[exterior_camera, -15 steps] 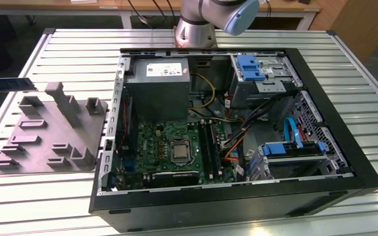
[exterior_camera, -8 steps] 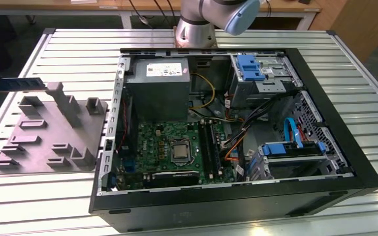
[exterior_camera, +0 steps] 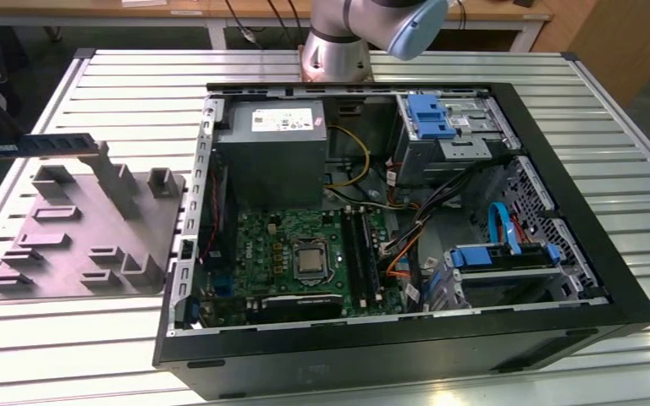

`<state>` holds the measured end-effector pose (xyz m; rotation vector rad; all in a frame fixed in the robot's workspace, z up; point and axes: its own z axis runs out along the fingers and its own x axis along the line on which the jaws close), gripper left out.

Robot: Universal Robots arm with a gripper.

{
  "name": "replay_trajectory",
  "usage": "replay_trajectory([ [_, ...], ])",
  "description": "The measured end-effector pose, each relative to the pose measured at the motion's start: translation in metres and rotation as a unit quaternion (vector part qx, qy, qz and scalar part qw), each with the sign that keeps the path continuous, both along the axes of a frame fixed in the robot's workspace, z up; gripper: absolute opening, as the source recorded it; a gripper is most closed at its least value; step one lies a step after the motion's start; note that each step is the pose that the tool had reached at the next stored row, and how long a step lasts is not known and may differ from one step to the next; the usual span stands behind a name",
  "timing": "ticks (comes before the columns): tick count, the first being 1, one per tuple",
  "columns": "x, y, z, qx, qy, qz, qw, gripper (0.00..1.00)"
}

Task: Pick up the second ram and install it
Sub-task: 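Pick up the second ram and move it above second insertion slot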

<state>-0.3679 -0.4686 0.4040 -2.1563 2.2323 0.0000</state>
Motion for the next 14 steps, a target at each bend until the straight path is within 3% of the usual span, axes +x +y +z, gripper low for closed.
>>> replay_trajectory([
  [14,0.039,0.0,0.0001,-0.0001,0.0003,0.0,1.0,0.11],
])
